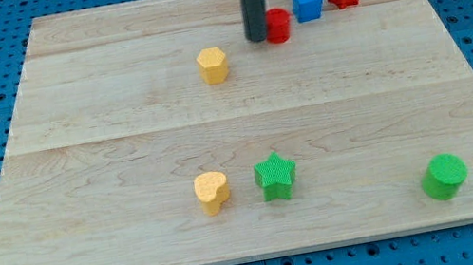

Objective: Move the yellow hexagon above the green circle

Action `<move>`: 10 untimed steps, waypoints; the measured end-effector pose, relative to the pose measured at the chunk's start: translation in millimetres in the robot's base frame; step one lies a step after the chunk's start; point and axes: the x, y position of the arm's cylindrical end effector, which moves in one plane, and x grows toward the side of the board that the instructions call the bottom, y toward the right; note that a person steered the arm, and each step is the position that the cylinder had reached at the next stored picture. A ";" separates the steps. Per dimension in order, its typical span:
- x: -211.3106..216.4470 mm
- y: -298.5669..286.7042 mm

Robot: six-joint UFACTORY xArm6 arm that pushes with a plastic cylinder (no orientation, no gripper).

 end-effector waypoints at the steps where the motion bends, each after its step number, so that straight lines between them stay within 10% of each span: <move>1: 7.9 2.6; 4: 37.9 -115.8; 6: 70.6 54.2; 7: 23.2 -69.5; 8: 62.7 -105.4; 10: 95.7 16.2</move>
